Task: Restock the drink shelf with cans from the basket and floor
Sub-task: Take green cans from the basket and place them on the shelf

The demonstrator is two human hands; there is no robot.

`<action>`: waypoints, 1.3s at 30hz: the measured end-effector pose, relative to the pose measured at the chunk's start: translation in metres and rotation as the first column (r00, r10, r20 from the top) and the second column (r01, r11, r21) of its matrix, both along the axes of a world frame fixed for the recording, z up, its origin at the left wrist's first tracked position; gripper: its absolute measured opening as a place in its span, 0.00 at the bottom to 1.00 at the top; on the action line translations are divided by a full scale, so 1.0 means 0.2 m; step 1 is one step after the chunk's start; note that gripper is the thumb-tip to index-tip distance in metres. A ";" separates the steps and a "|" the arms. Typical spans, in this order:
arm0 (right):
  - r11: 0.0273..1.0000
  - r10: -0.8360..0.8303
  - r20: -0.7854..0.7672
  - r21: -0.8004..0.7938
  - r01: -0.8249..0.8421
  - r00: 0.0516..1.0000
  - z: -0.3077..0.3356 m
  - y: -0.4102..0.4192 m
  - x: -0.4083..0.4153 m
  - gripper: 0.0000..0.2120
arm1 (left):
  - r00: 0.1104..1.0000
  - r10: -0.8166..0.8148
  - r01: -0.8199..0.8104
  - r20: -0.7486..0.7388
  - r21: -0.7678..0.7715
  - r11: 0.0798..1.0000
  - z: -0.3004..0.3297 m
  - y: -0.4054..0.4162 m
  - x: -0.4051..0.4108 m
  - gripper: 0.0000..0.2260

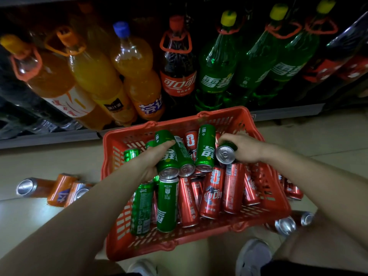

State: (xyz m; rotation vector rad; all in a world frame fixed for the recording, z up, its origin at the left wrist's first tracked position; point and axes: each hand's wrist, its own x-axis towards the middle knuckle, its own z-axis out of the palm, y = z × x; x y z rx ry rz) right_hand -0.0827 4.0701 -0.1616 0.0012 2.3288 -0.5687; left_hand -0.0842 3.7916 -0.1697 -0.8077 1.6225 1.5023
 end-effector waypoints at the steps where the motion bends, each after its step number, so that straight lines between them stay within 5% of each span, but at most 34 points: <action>1: 0.989 -0.125 0.054 -0.073 0.128 0.991 0.01 -0.02 0.00 0.25 | 1.000 0.008 -0.008 0.014 0.003 1.000 0.00 0.00 -0.01 0.20; 5: 0.727 -0.514 0.392 -0.273 0.630 0.763 0.08 -0.09 -0.03 0.15 | 0.997 0.047 -0.052 0.064 0.078 0.996 0.01 0.02 -0.02 0.17; 7: 0.606 -0.640 0.390 -0.274 0.747 0.663 0.05 -0.11 -0.04 0.09 | 0.995 0.069 -0.076 0.076 0.100 0.992 0.02 0.04 -0.02 0.19; 12: 0.460 -0.782 0.353 -0.228 0.858 0.513 -0.02 -0.12 -0.02 0.22 | 0.992 0.106 -0.114 0.062 0.147 0.982 0.00 0.09 -0.01 0.20; 18: 0.389 -0.650 0.529 -0.386 0.837 0.546 0.10 -0.11 -0.01 0.18 | 0.996 0.092 -0.094 0.021 0.184 0.978 -0.03 0.11 -0.01 0.20; 22: 0.332 -0.630 0.563 -0.427 0.841 0.535 0.09 -0.17 -0.01 0.22 | 0.989 0.148 -0.148 0.013 0.185 0.972 -0.05 0.10 -0.02 0.34; 28: 0.321 -0.561 0.632 -0.430 0.844 0.535 0.02 -0.23 0.01 0.19 | 0.987 0.151 -0.160 0.056 0.244 0.956 0.00 0.12 0.01 0.21; 33: 0.342 -0.556 0.591 -0.478 0.809 0.585 -0.02 -0.28 0.03 0.27 | 0.985 0.166 -0.170 0.040 0.262 0.950 0.00 0.19 0.04 0.36; 36: 0.354 -0.548 0.572 -0.503 0.789 0.611 -0.05 -0.30 0.06 0.33 | 0.990 0.131 -0.118 -0.044 0.231 0.966 0.01 0.20 0.07 0.31; 39: 0.286 -0.524 0.618 -0.520 0.804 0.586 -0.04 -0.32 0.09 0.26 | 0.986 0.126 -0.098 -0.108 0.232 0.968 0.02 0.21 0.09 0.32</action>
